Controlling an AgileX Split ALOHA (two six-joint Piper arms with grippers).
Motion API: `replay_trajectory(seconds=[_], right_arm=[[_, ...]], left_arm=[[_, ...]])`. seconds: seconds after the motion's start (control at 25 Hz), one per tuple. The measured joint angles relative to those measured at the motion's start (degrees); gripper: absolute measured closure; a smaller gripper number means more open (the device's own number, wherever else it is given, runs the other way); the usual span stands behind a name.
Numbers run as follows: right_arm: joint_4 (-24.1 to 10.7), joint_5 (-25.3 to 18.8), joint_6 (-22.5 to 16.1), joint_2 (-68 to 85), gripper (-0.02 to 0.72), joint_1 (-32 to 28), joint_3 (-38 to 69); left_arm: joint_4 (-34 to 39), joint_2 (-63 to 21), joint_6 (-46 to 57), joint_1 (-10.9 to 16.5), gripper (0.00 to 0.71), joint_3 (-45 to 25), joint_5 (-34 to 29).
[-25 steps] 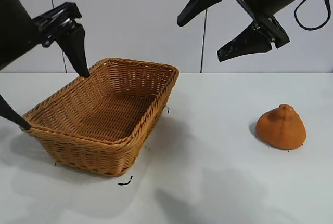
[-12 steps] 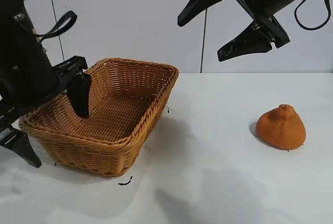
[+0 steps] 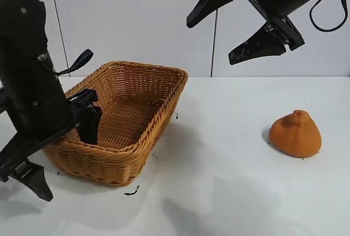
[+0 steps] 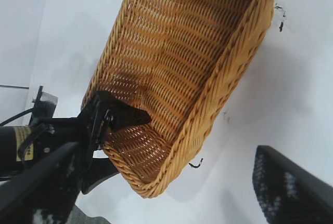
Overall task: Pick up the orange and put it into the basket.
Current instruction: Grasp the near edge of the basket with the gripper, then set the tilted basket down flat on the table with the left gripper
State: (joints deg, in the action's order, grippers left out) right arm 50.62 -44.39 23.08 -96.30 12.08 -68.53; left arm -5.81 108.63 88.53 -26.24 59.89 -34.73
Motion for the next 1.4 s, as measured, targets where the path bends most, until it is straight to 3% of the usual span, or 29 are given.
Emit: replay_trajectory(seconds=[0.28,0.36,0.56,0.76,1.08,1.4], right_arm=[[0.0,0.0,0.0,0.0,0.093,0.0,0.0],[0.0,0.0,0.0,0.0,0.093,0.0,0.0],[0.0,-0.2,0.0,0.0,0.093,0.0,0.0],[0.0,-1.0,0.0,0.0,0.093,0.0,0.0],[0.0,-1.3,0.0,0.0,0.093,0.0,0.0],[0.0,-1.9,0.0,0.0,0.093,0.0,0.0]], left_arm=[[0.0,0.0,0.8,0.0,0.547,0.0,-0.2],[-0.3,0.0,2.0,0.0,0.606,0.0,-0.1],[-0.3,-0.7,2.1,0.6,0.616,0.6,-0.9],[0.2,-3.7,-1.5,4.7,0.618,4.5,-3.8],[-3.6,-1.2,-33.9,12.2,0.618,14.3,-10.5],[-7.2,9.5,-64.5,13.8,0.618,30.2,-25.0]])
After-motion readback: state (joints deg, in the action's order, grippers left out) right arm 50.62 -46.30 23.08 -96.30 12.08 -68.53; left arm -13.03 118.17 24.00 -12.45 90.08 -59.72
